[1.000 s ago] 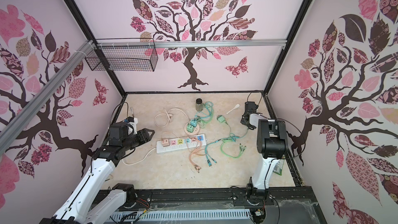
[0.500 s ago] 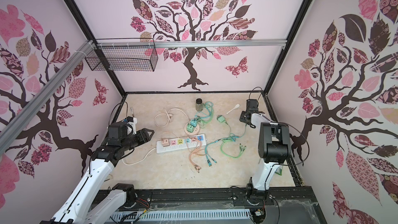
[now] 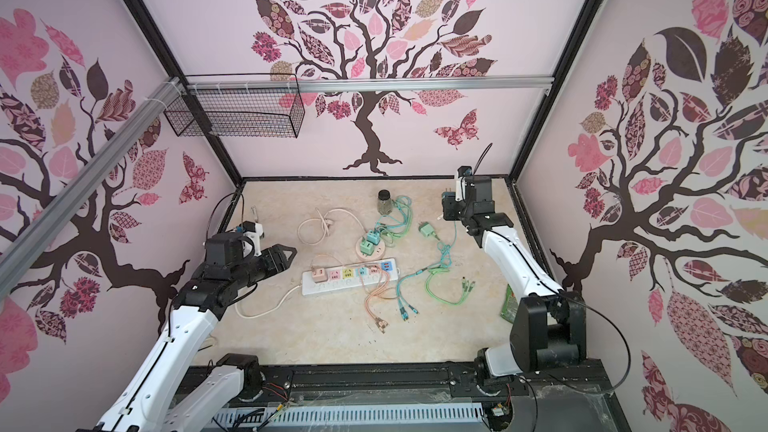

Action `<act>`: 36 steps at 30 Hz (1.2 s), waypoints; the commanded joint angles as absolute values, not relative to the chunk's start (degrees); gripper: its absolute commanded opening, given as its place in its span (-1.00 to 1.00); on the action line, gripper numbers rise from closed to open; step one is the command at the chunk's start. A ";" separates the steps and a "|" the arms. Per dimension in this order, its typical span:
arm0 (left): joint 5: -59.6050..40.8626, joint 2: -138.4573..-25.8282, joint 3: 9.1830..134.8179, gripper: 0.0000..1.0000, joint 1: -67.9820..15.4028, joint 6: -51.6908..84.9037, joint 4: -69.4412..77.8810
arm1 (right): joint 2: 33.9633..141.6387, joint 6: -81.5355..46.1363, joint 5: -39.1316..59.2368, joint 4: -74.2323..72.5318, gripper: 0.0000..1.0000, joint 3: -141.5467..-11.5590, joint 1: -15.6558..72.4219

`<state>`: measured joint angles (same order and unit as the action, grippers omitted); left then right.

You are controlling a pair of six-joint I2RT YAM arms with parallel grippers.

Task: Insert the plug
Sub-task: 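Lift the teal charger cube prongs-up with the right gripper, then carry the teal cube toward the left gripper while the left gripper rises to meet it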

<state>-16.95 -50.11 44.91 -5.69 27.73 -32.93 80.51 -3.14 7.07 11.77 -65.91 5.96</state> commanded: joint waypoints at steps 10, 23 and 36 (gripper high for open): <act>-24.67 -53.28 55.67 0.35 -5.48 26.38 -31.41 | 69.96 2.64 20.86 15.93 -0.36 -70.07 16.34; -48.09 -53.71 59.60 0.46 -5.46 31.30 -21.06 | 69.79 6.27 25.78 14.43 -0.28 -71.37 33.99; -63.79 -56.06 59.46 0.52 -7.99 36.55 -14.52 | 72.82 14.02 21.25 18.30 -0.27 -75.81 43.57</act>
<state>-59.40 -55.31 57.32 -6.66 35.55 -16.64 71.09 10.83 22.70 16.53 -73.08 42.48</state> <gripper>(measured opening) 0.762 0.445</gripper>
